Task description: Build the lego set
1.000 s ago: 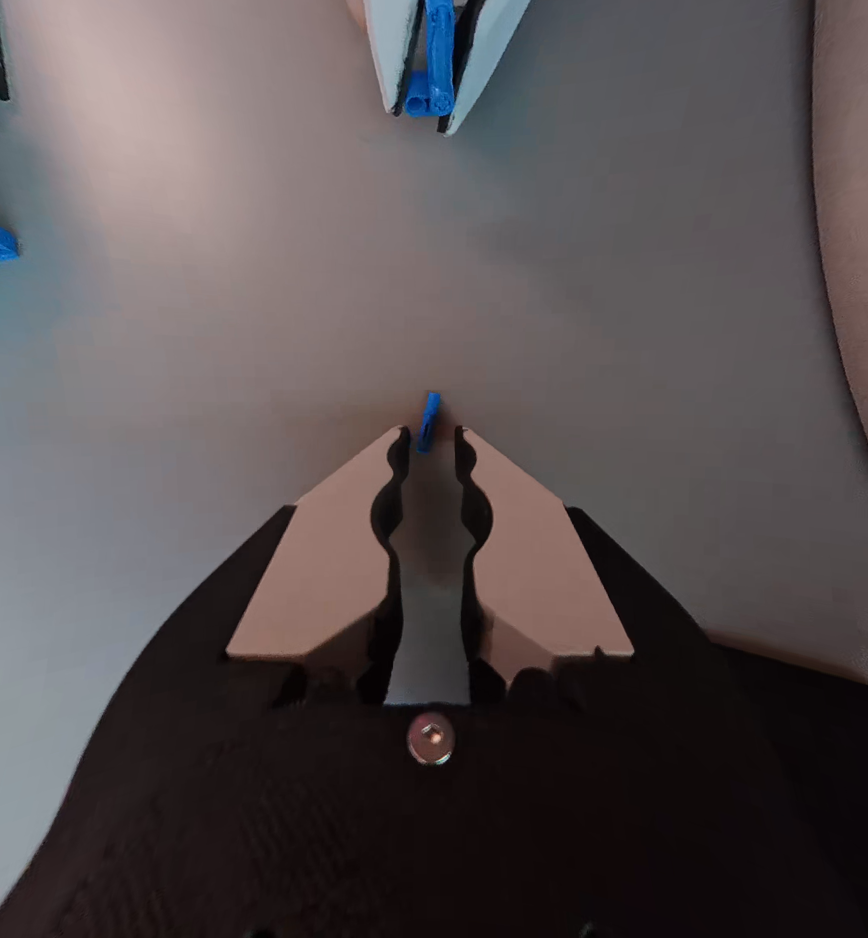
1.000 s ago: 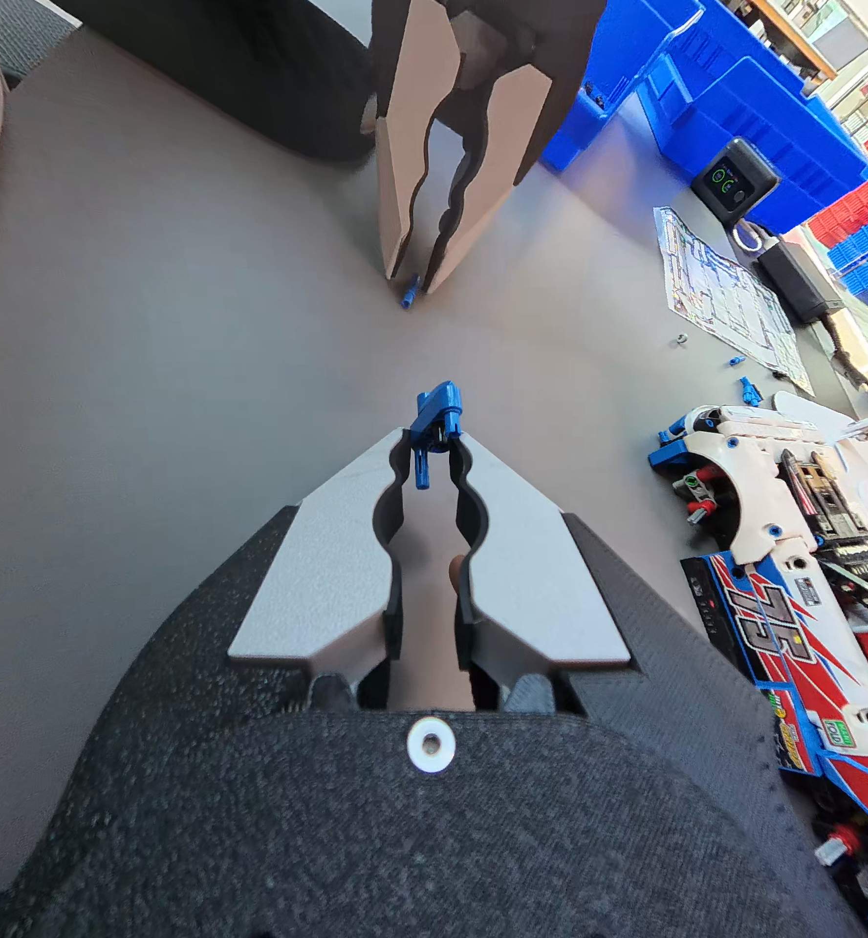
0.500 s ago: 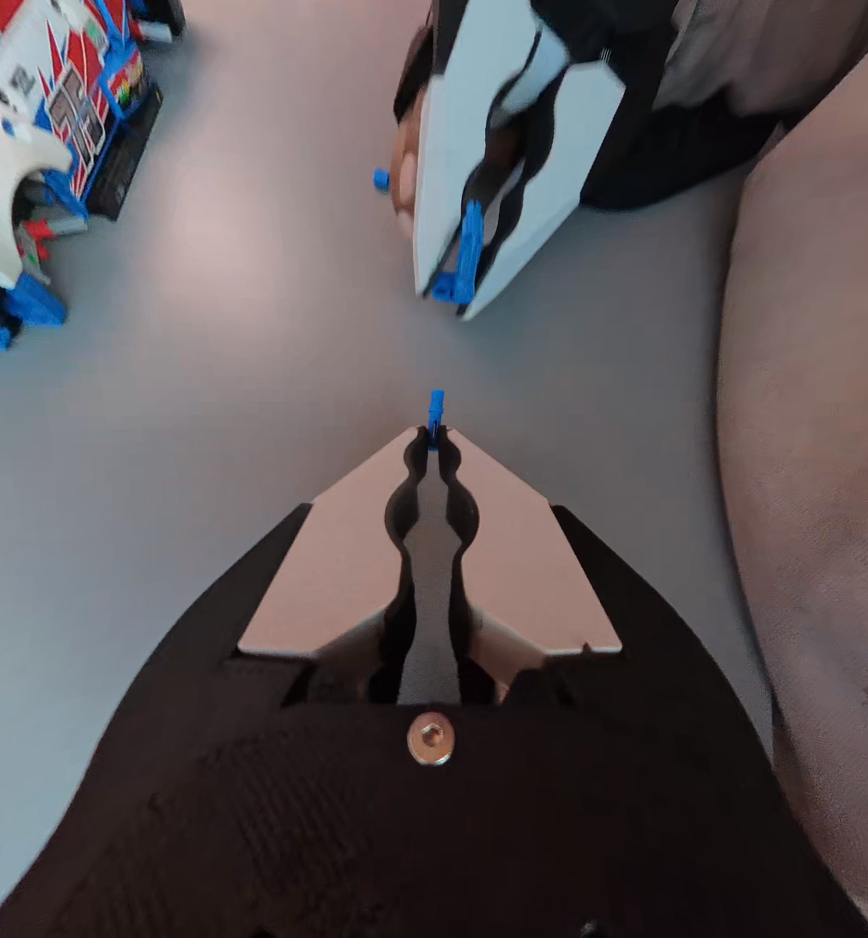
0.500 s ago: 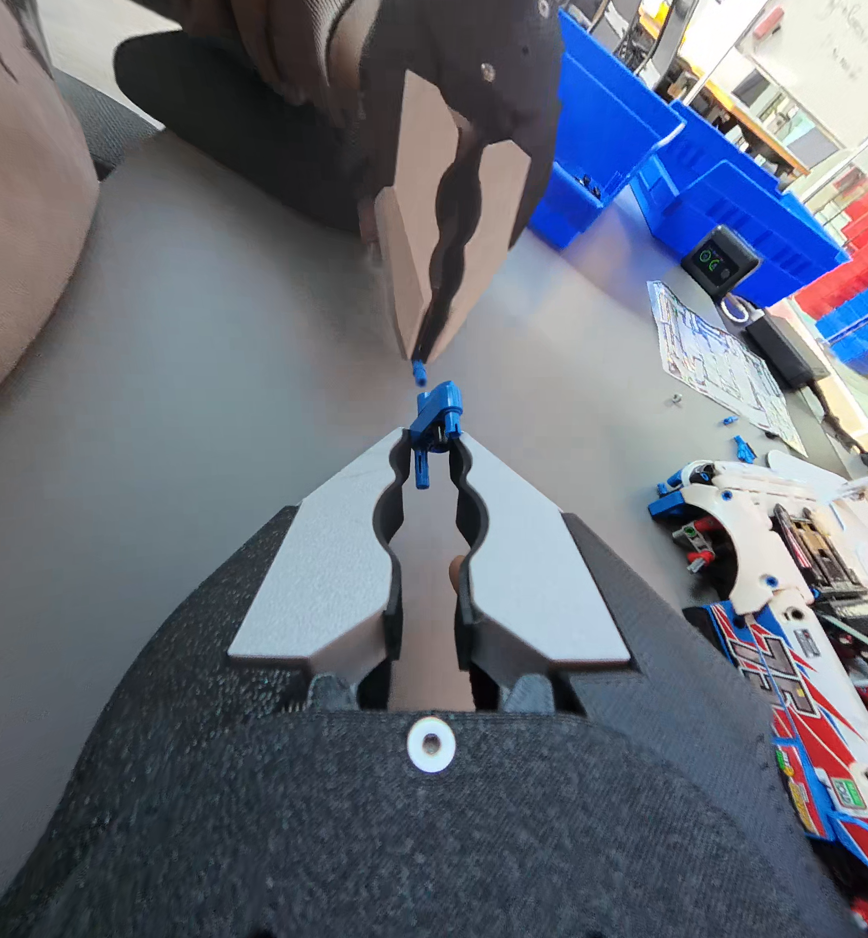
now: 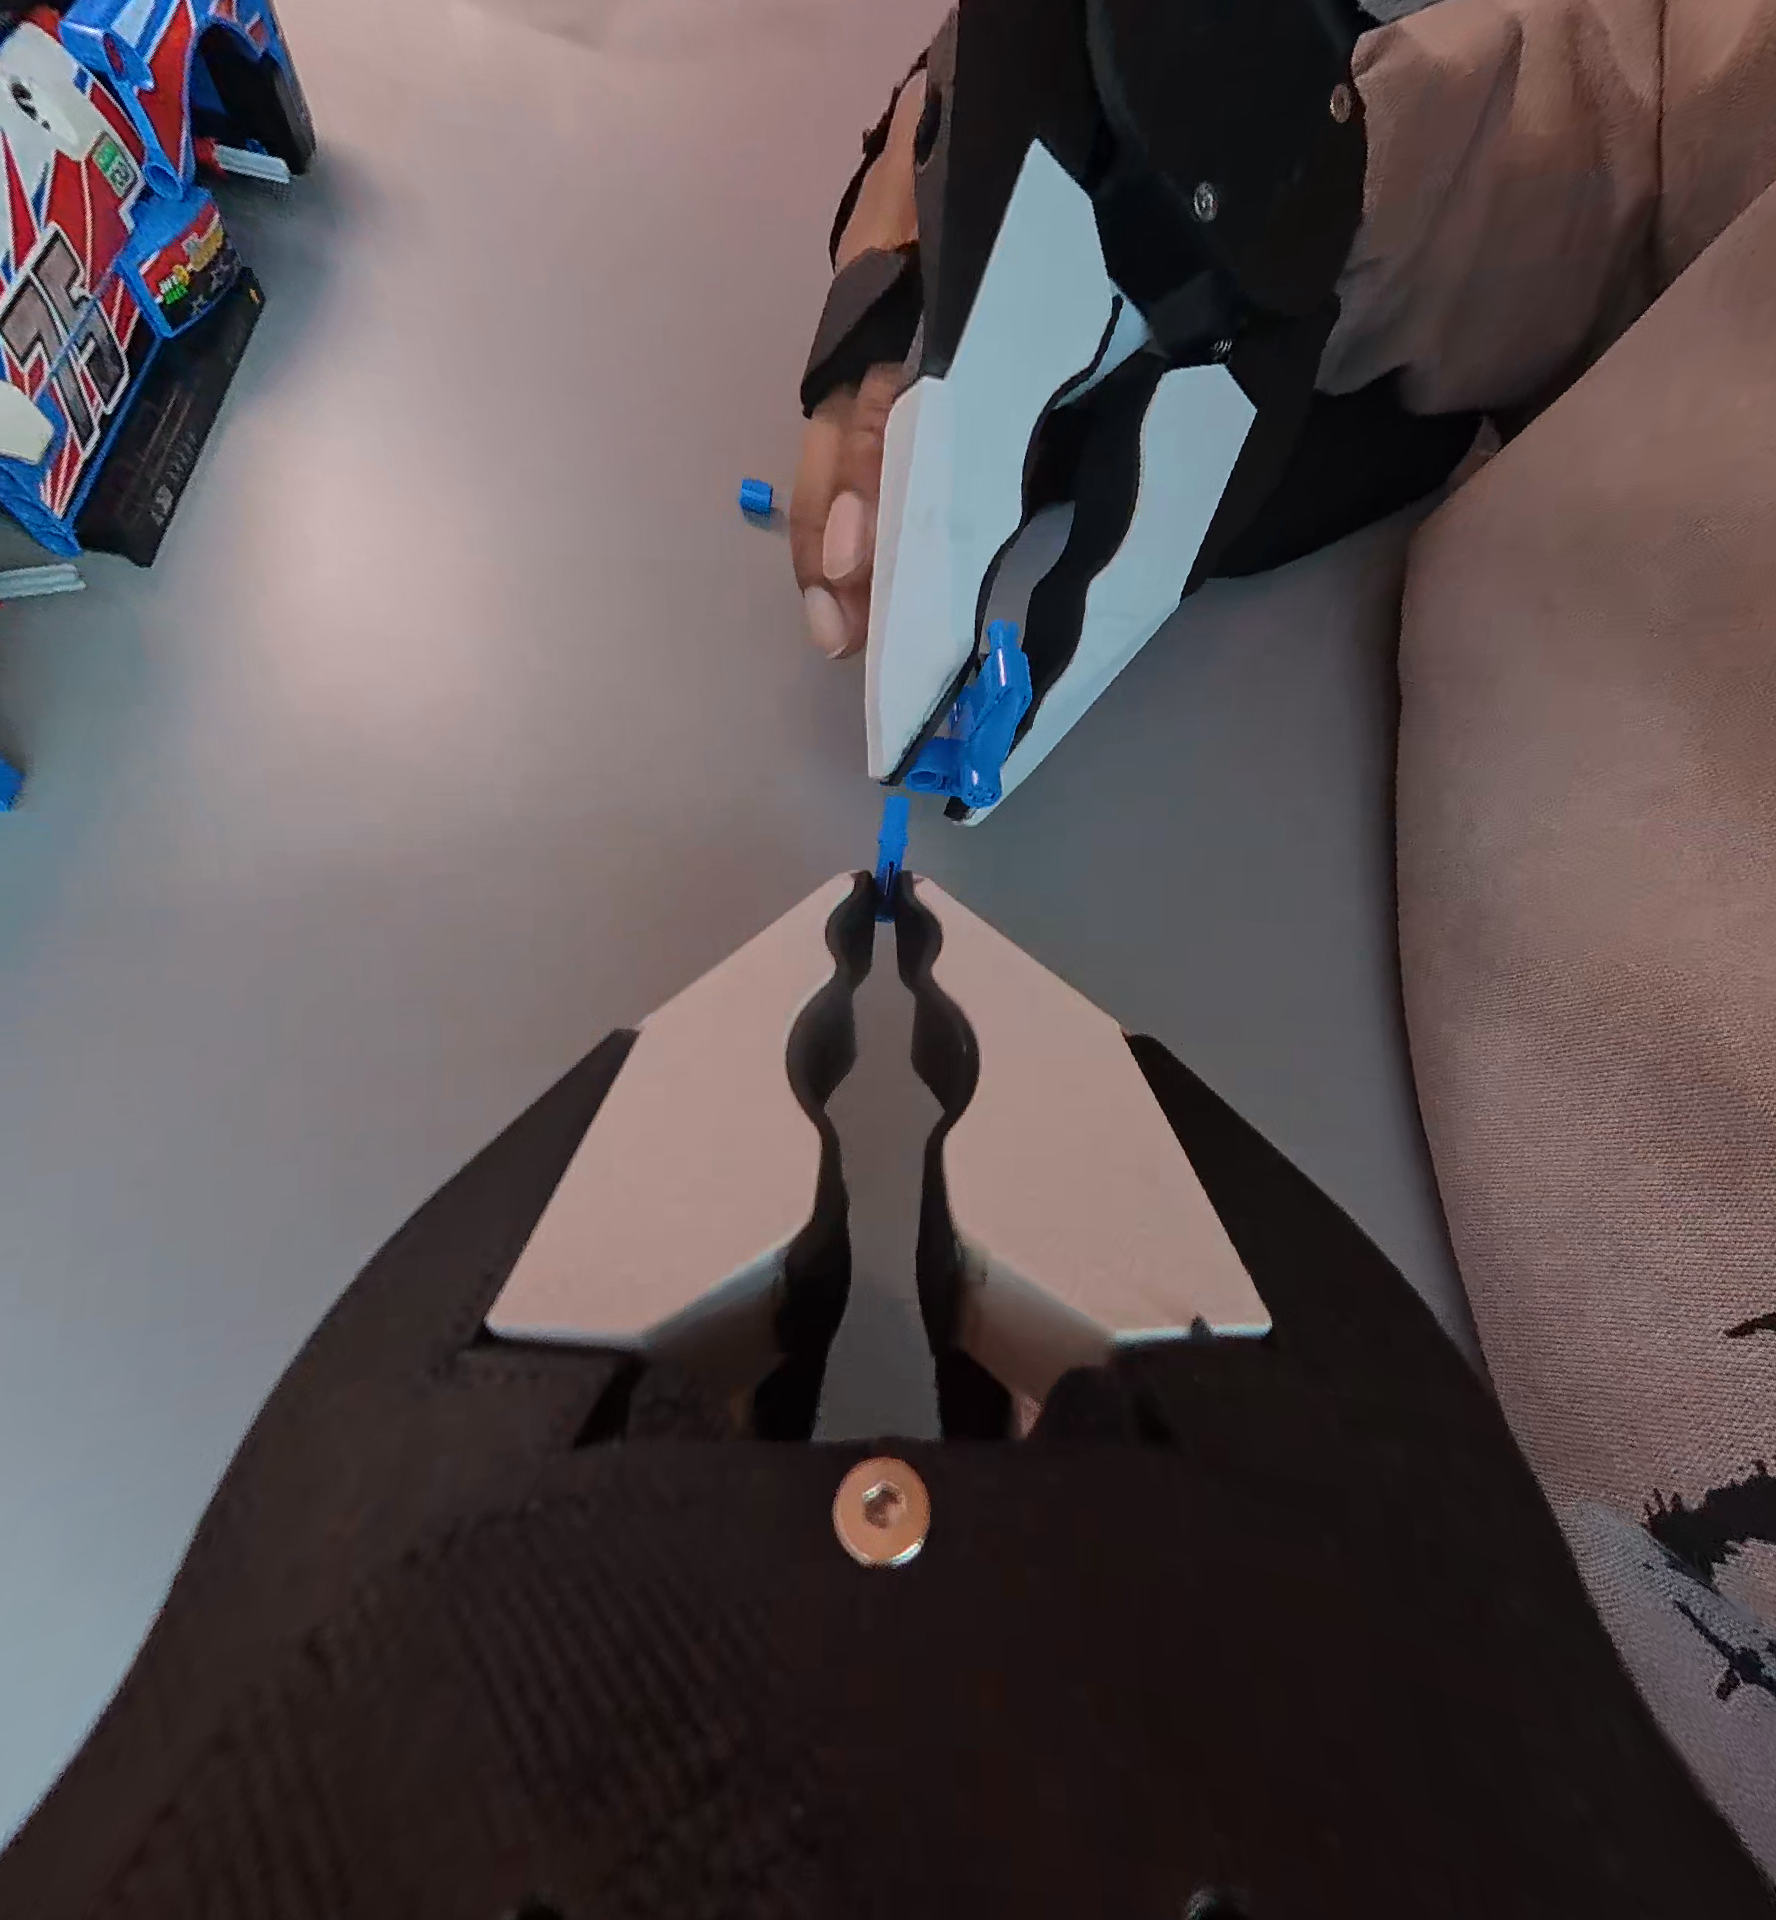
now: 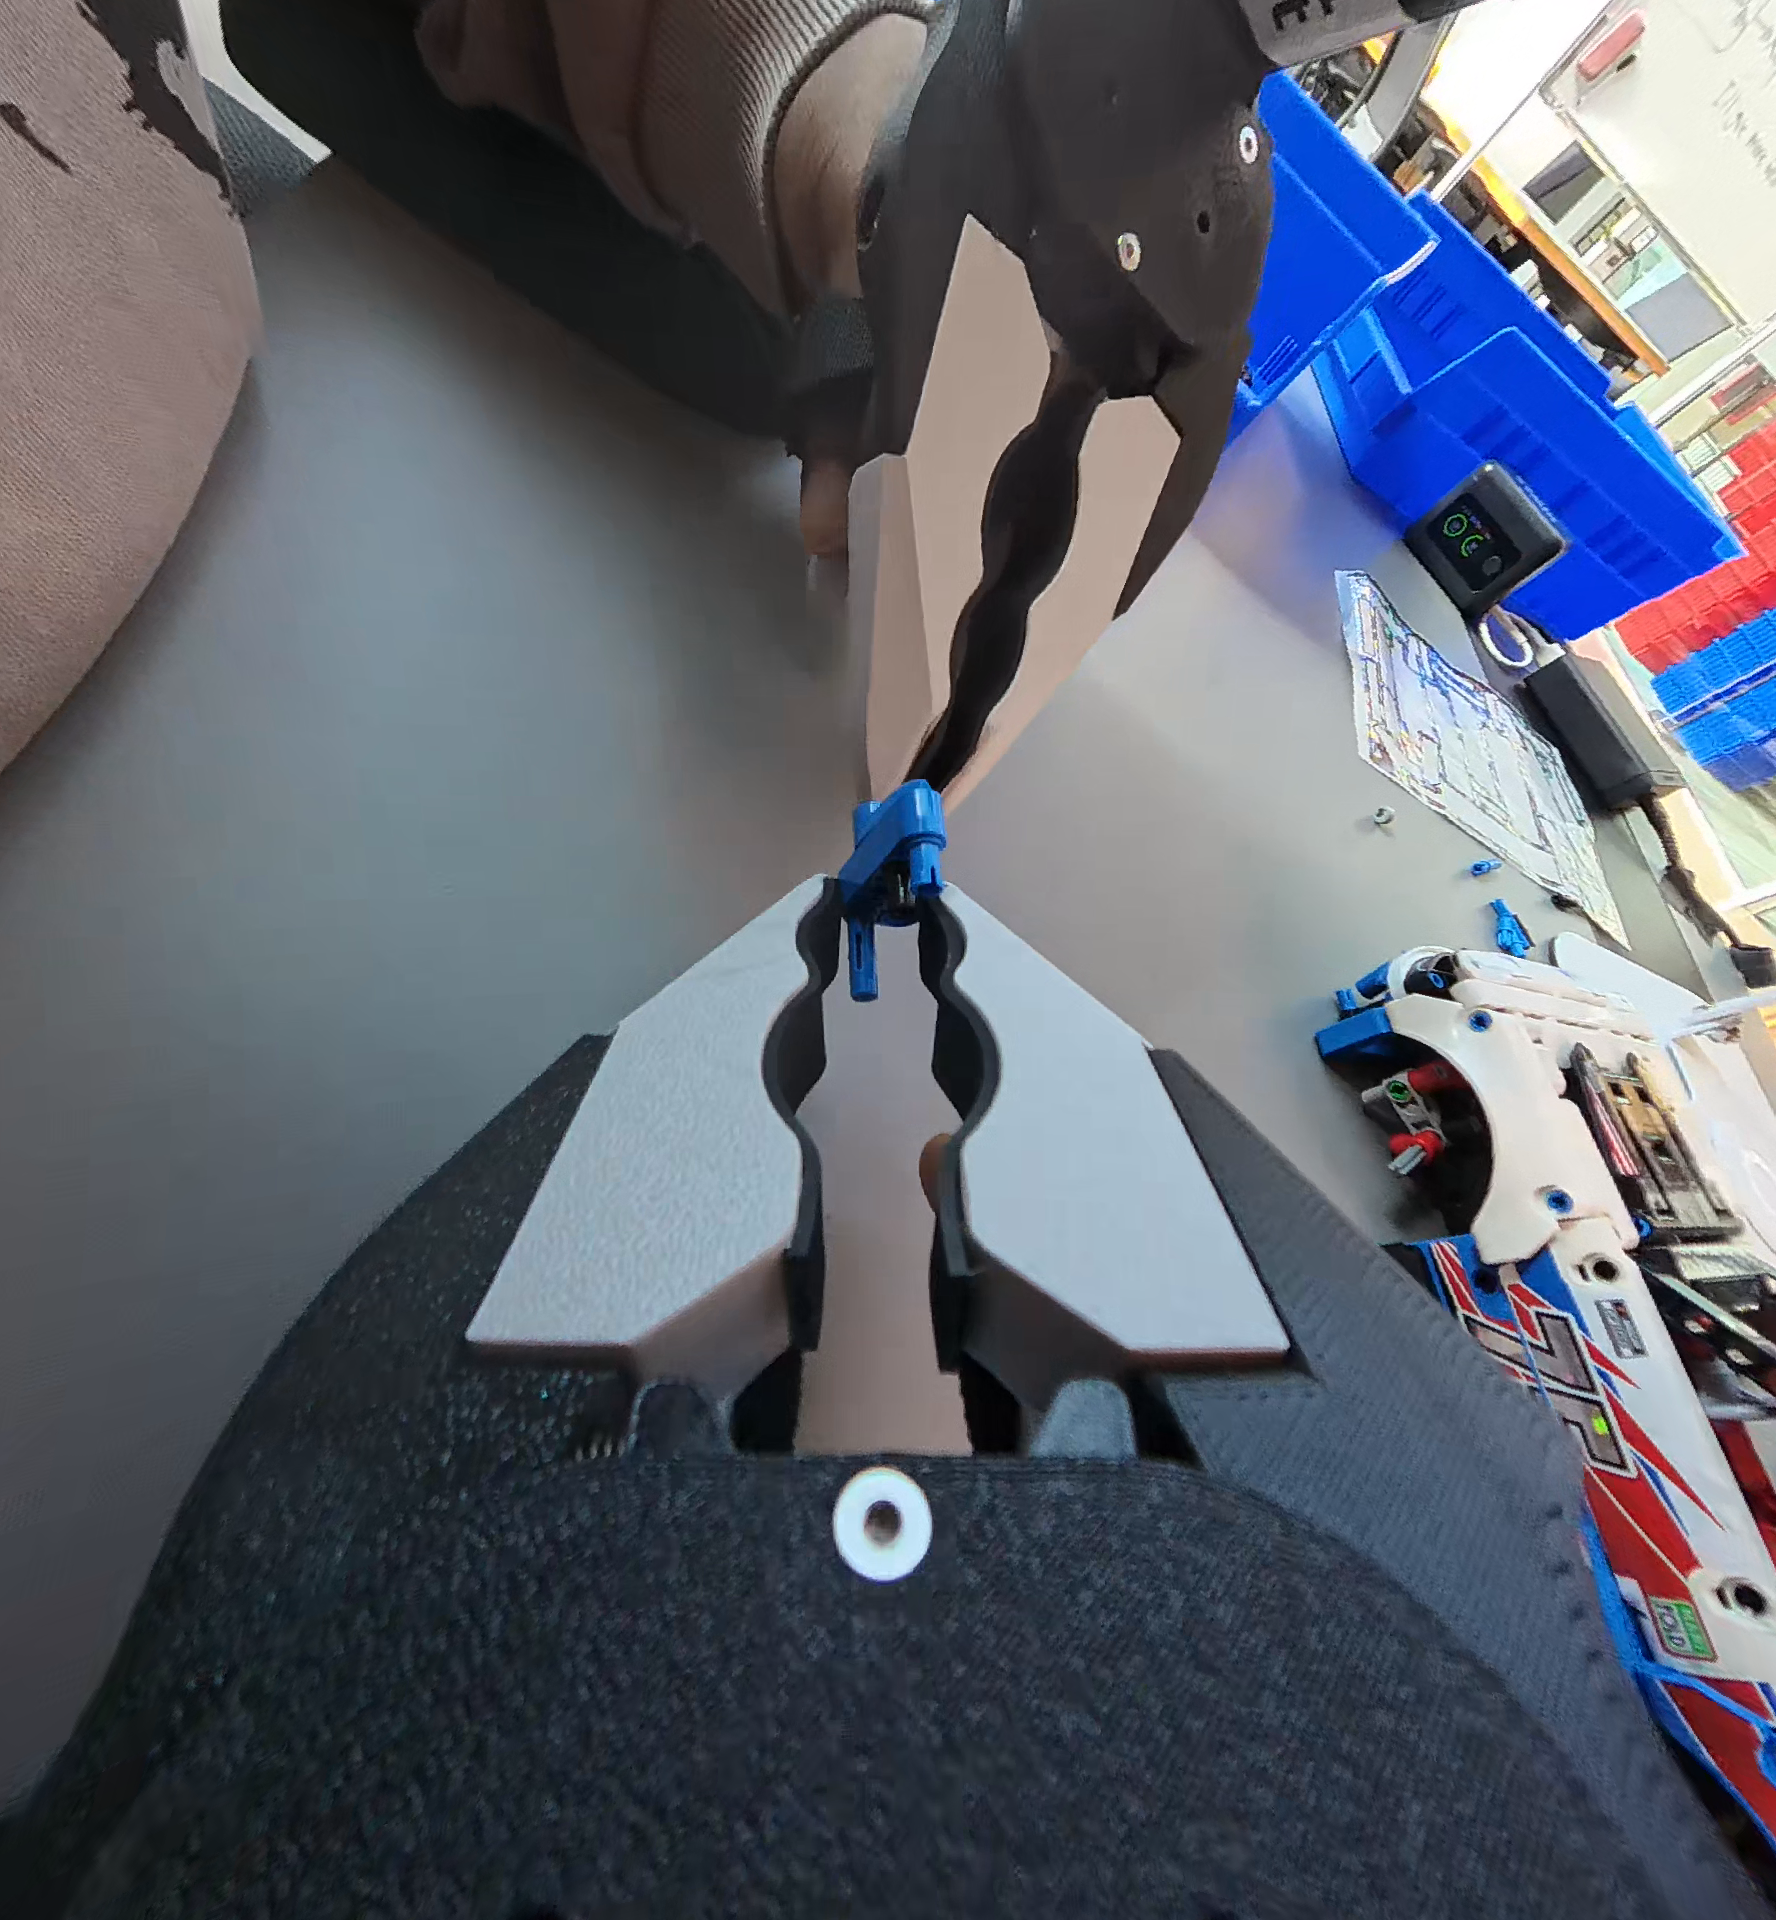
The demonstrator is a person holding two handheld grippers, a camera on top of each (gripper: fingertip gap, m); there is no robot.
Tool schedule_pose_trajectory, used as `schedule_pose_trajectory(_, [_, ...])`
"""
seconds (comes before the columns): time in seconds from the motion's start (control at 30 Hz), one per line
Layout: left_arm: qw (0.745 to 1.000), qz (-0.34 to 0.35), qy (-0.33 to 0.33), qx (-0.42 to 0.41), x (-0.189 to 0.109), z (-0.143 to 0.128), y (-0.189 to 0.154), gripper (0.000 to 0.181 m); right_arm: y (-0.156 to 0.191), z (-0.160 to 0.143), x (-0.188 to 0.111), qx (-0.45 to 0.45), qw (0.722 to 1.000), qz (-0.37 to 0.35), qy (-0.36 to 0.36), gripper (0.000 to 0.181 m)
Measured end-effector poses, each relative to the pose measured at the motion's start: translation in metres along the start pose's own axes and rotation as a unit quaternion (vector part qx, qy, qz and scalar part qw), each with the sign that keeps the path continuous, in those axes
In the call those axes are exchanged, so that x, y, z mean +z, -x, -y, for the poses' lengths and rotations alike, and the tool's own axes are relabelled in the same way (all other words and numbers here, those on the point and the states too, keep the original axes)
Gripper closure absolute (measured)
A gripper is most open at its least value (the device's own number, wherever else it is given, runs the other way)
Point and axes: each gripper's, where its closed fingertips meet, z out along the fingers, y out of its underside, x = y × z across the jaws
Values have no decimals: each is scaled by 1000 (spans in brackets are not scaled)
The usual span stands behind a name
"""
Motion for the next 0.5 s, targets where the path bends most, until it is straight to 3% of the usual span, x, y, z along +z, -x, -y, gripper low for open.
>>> schedule_pose_trajectory(0.5, [998, -11, 35, -48, 9, -13, -2, 179, 9, -14, 11, -42, 998, 12, 53, 169])
